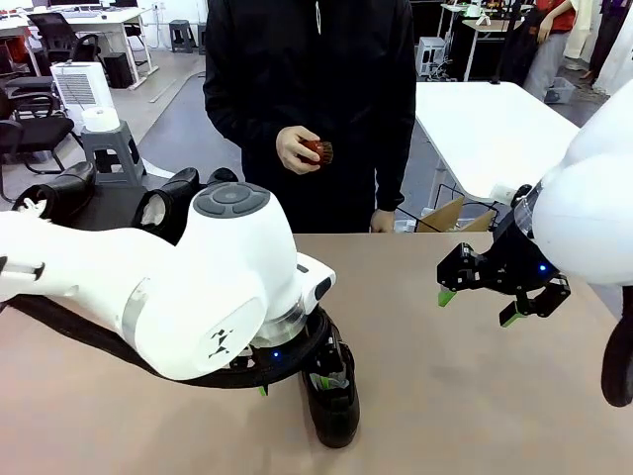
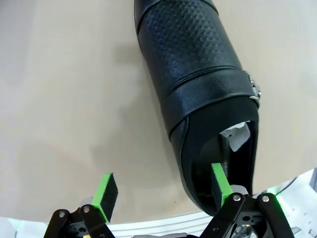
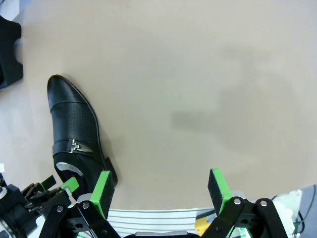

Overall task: Organize the shoes by placing them on the stand.
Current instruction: Place the Shoe from the middle of the table onto the Shoes Stand.

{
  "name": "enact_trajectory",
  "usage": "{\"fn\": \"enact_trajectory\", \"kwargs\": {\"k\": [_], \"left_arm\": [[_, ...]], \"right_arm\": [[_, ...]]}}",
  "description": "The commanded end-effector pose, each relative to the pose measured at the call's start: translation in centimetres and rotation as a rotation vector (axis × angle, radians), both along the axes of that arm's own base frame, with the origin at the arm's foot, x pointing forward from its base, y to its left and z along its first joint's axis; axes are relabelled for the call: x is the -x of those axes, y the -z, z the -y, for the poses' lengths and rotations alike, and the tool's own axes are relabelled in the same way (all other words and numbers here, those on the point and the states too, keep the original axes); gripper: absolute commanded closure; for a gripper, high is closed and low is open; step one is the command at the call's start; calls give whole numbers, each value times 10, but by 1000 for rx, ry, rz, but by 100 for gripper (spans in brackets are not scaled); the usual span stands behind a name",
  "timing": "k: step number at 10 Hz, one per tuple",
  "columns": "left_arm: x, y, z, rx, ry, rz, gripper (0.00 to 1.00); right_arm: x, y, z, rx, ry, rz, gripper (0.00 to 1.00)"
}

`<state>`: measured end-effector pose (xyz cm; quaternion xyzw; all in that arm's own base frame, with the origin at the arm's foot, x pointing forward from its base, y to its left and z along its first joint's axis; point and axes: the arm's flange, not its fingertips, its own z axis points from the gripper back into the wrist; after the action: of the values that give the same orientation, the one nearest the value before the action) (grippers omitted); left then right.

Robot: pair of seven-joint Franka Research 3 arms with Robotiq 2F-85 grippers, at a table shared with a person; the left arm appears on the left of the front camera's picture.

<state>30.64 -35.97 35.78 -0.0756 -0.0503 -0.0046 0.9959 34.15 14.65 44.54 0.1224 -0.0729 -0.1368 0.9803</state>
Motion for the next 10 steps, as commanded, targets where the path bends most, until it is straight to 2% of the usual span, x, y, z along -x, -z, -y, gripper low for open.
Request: {"fn": "enact_trajectory", "kwargs": {"k": [1,5,10], "left_arm": [[-5,8,12,-27,12,6,24],[-7,14,21,-20,35,-2,100],[-8,11,23,-50,22,-26,100]], "right_arm": [[-1,0,0,-9,0,2,0],[-1,0,0,-9,0,2,0],[-1,0,0,-9,0,2,0]]}}
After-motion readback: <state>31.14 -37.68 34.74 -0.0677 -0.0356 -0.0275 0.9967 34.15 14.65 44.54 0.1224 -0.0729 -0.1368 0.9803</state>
